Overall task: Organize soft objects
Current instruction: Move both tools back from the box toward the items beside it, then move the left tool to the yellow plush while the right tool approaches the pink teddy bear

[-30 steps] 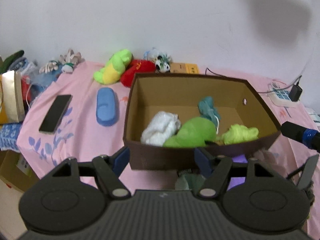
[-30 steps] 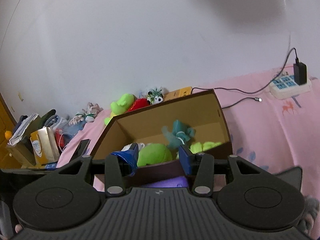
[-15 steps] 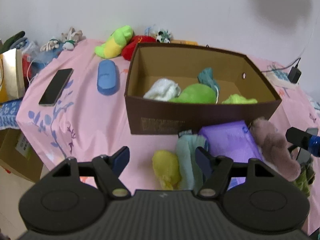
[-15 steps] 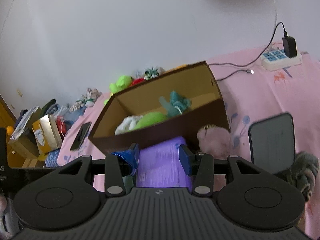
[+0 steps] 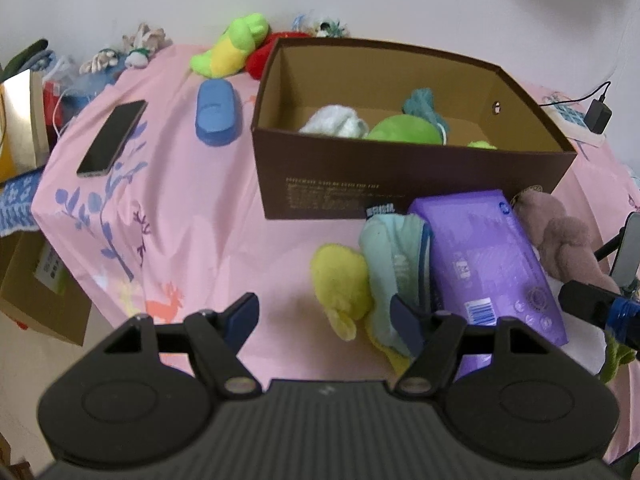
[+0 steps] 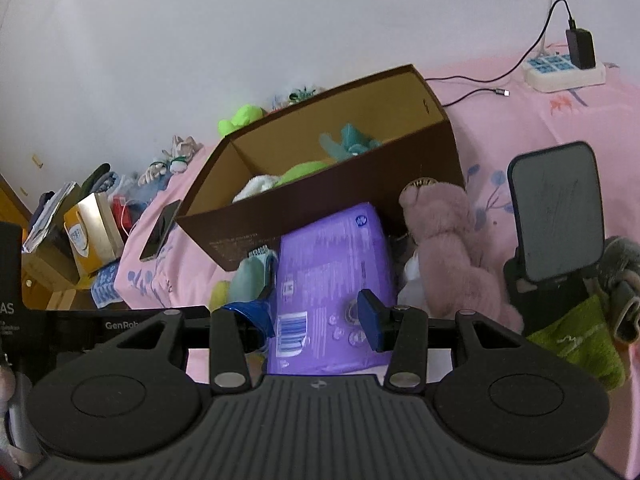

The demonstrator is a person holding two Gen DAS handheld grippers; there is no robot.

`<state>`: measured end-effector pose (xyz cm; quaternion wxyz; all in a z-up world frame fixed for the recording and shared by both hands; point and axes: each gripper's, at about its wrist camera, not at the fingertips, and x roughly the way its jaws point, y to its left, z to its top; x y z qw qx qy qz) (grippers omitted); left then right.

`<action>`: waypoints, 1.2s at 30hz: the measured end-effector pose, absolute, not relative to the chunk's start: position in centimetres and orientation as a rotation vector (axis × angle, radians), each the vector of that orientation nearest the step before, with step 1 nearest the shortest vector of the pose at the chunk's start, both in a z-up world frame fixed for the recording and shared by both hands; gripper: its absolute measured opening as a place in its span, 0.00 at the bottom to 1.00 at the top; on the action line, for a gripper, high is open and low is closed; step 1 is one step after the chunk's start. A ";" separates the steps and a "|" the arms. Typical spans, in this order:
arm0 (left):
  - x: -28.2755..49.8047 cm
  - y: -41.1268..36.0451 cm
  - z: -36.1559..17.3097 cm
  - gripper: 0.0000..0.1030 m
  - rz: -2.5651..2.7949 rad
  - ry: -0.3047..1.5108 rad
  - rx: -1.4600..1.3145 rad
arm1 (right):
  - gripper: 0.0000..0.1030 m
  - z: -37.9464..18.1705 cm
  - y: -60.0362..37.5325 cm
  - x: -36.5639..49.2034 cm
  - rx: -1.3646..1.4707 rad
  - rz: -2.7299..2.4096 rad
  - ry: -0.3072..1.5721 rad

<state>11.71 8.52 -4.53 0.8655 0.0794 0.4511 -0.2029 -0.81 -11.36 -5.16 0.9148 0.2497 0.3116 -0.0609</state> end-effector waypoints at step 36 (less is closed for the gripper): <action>11.3 9.6 -7.8 0.71 -0.552 0.968 0.151 | 0.28 -6.7 -12.7 -2.9 0.565 -0.135 0.678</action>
